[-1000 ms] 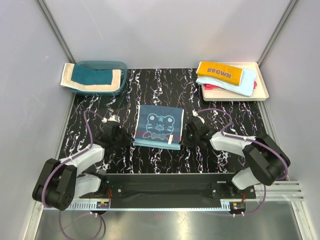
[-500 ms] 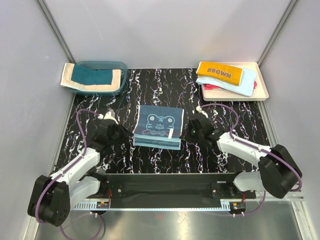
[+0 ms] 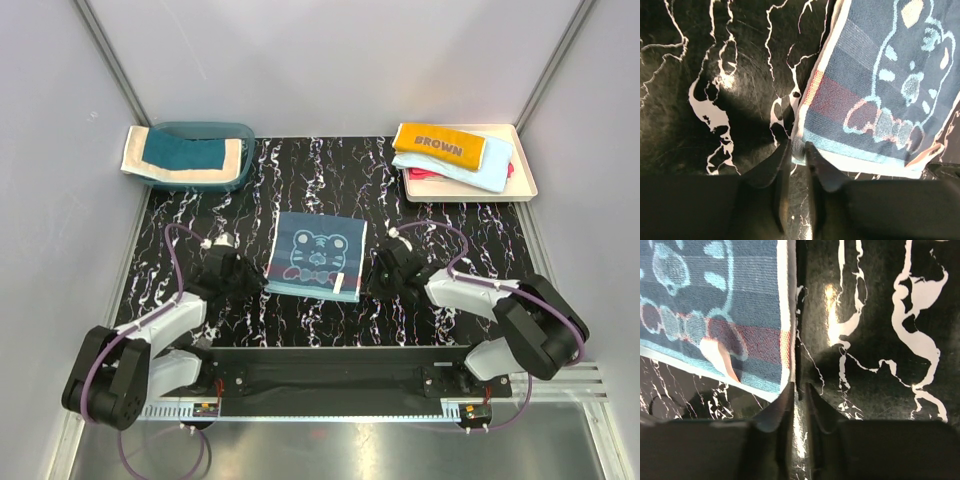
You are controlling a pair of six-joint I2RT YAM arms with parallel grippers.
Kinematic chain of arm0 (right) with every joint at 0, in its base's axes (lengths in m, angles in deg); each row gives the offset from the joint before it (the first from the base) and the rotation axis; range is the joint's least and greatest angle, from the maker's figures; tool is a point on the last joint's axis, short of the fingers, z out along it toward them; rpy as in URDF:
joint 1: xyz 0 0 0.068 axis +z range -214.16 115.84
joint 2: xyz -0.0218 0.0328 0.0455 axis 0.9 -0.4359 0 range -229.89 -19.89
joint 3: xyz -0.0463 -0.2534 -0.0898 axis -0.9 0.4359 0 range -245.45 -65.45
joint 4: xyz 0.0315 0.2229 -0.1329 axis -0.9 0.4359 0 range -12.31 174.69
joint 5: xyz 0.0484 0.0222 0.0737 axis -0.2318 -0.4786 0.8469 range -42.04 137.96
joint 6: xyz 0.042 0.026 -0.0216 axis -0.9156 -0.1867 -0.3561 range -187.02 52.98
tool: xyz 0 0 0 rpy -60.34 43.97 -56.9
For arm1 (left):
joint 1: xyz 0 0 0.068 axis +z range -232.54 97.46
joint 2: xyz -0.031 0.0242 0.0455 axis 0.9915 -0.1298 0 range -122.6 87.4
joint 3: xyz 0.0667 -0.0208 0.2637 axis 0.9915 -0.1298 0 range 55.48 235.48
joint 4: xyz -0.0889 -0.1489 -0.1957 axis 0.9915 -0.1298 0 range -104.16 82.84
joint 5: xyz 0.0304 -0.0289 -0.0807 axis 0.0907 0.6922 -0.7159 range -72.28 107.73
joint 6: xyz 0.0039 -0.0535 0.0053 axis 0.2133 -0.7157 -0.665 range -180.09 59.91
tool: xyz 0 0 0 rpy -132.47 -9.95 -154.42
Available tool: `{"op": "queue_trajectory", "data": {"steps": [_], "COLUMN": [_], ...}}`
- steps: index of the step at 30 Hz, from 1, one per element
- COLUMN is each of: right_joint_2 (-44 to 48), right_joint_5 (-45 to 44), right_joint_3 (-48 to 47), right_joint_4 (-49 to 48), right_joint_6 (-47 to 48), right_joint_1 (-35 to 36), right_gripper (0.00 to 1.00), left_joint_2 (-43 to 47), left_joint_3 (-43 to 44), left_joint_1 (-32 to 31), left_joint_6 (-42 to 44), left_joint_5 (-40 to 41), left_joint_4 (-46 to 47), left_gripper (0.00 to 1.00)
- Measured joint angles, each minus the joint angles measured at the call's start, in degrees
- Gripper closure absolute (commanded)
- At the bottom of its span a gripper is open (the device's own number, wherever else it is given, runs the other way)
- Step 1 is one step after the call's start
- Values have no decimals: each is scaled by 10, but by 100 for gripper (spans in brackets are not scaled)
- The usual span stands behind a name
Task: Fold and stack the towels
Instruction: Fold the towel
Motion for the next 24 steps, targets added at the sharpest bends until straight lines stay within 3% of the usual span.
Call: {"op": "queue_trajectory", "data": {"steps": [4, 11, 18, 24], "right_joint_2": [3, 27, -104, -235], "right_joint_5": [-2, -30, -41, -43], "right_joint_3": [2, -71, -269, -367], "right_joint_4": [9, 81, 87, 97], "right_joint_6": [3, 48, 111, 146], "right_joint_1": [0, -42, -122, -137], "right_gripper": [65, 61, 60, 59], "left_joint_2": [5, 12, -194, -361], "left_joint_3": [2, 82, 325, 417], "left_joint_1": [0, 0, 25, 91], "left_joint_6": [5, 14, 104, 150], "left_joint_5": [7, 35, 37, -16], "left_joint_4": [-9, -62, -49, -22], "left_gripper": [46, 43, 43, 43]}}
